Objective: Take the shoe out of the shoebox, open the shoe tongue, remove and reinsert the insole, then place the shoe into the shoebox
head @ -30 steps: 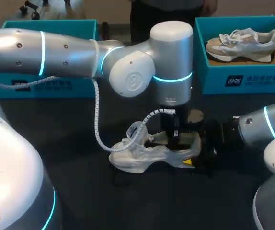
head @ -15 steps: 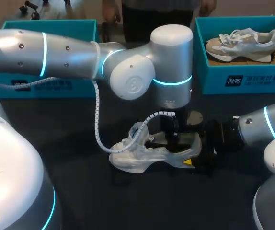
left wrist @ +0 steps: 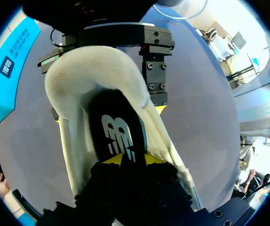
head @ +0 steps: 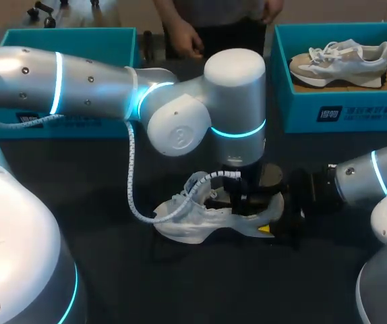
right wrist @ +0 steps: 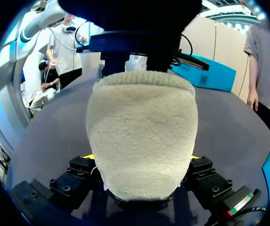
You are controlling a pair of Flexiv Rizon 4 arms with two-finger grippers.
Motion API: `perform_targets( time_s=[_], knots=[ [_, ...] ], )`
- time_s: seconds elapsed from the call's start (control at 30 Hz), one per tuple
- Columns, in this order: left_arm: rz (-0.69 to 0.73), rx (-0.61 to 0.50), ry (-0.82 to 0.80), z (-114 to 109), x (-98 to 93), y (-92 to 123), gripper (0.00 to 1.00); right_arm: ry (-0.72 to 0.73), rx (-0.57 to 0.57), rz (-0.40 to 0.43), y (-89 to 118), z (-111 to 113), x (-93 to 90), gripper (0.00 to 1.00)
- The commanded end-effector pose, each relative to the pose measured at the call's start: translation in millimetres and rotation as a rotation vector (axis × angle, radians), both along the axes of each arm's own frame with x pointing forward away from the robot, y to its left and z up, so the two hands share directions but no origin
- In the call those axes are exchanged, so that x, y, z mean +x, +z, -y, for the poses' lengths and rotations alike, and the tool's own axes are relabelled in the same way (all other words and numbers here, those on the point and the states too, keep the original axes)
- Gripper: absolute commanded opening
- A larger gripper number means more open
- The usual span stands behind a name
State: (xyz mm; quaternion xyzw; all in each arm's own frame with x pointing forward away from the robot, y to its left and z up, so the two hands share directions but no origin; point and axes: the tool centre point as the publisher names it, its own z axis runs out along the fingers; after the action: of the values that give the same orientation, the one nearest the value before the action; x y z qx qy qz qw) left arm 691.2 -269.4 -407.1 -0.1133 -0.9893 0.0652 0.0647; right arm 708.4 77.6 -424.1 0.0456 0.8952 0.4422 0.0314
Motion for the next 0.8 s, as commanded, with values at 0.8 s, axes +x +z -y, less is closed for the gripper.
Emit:
perform_targets(
  time_s=[0.8],
  knots=[
    [0.056,-0.087,0.051,-16.9,4.7,14.2,0.0,-0.002,-0.002,0.002,1.7,-1.5,-0.5,0.0]
  ],
)
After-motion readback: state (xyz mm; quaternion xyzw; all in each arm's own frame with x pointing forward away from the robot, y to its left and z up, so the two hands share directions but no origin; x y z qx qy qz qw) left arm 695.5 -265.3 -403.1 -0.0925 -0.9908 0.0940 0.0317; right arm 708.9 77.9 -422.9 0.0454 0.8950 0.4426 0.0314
